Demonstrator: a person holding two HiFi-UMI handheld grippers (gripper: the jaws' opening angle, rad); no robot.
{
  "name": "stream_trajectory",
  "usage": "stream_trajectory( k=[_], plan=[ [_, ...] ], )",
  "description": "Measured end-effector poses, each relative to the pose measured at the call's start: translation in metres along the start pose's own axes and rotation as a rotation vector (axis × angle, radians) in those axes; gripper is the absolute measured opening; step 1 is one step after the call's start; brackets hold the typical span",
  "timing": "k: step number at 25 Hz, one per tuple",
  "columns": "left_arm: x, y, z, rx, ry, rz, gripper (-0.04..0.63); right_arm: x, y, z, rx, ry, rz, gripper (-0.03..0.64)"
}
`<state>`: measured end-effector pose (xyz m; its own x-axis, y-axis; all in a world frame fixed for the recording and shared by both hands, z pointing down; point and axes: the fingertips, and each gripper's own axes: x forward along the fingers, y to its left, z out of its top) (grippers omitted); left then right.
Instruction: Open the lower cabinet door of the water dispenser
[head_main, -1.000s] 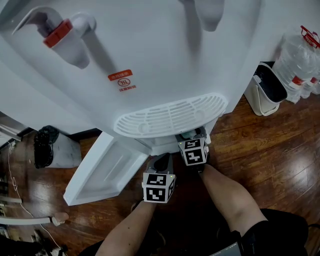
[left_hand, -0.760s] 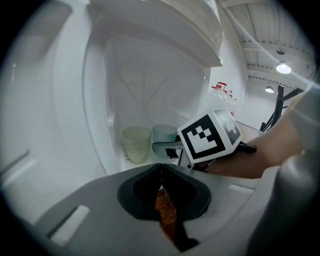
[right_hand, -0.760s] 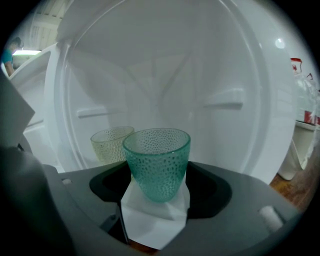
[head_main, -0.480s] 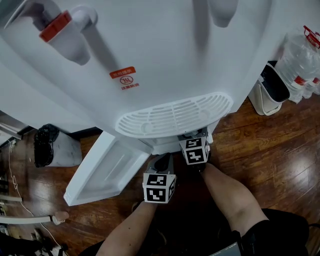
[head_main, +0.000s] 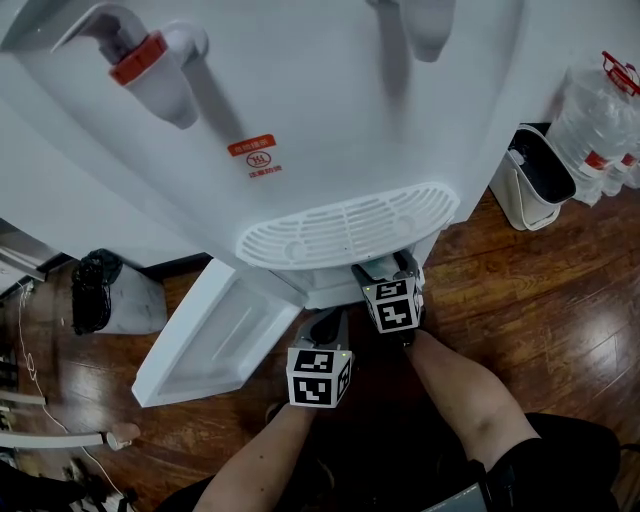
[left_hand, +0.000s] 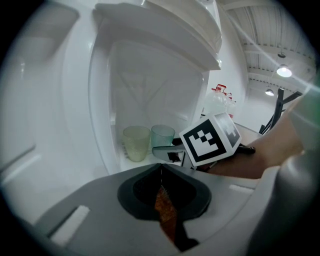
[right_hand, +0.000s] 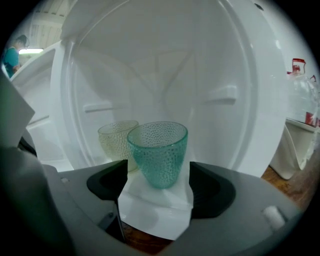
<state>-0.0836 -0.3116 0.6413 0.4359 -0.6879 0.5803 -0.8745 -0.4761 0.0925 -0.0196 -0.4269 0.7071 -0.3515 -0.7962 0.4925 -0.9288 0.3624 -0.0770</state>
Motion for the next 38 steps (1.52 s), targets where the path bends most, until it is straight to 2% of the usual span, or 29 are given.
stream_trajectory(
  k=[5,13,17,20,22,25,26,27,28,30,32,33,35,38],
  plan=[
    [-0.014,0.002,0.015,0.042,-0.019,0.004,0.000,-0.022,0.009,-0.009,-0.001,0.027,0.032,0.368],
    [-0.053,-0.001,0.053,0.127,-0.054,-0.044,0.000,-0.072,0.023,0.010,-0.035,0.034,0.078,0.259],
    [-0.078,-0.019,0.095,0.284,-0.113,-0.070,0.012,-0.108,0.030,0.039,-0.044,0.000,0.105,0.149],
    [-0.106,-0.038,0.125,0.329,-0.131,-0.152,0.012,-0.136,0.043,0.058,-0.042,-0.017,0.137,0.119],
    [-0.126,-0.047,0.141,0.374,-0.132,-0.192,0.012,-0.155,0.050,0.070,-0.048,-0.018,0.160,0.061],
    [-0.158,-0.051,0.179,0.512,-0.176,-0.175,0.025,-0.187,0.057,0.100,-0.099,-0.042,0.172,0.013],
    [-0.172,-0.052,0.196,0.530,-0.214,-0.154,0.031,-0.199,0.058,0.112,-0.120,-0.060,0.164,0.003],
    [-0.188,-0.054,0.213,0.519,-0.264,-0.136,0.034,-0.212,0.060,0.125,-0.140,-0.080,0.157,0.003],
    [-0.203,-0.055,0.230,0.475,-0.317,-0.121,0.035,-0.225,0.063,0.137,-0.155,-0.101,0.157,0.003],
    [-0.228,-0.050,0.256,0.312,-0.393,-0.085,0.037,-0.245,0.071,0.163,-0.173,-0.136,0.176,0.003],
    [-0.245,-0.042,0.261,0.136,-0.393,-0.039,0.037,-0.267,0.084,0.185,-0.184,-0.166,0.215,0.003],
    [-0.251,-0.042,0.257,0.086,-0.383,-0.030,0.040,-0.280,0.092,0.192,-0.190,-0.177,0.234,0.003],
    [-0.263,-0.049,0.252,0.067,-0.382,-0.050,0.052,-0.306,0.105,0.205,-0.199,-0.193,0.268,0.003],
    [-0.278,-0.061,0.255,0.016,-0.408,-0.118,0.114,-0.340,0.122,0.224,-0.180,-0.194,0.338,0.003]
  ],
)
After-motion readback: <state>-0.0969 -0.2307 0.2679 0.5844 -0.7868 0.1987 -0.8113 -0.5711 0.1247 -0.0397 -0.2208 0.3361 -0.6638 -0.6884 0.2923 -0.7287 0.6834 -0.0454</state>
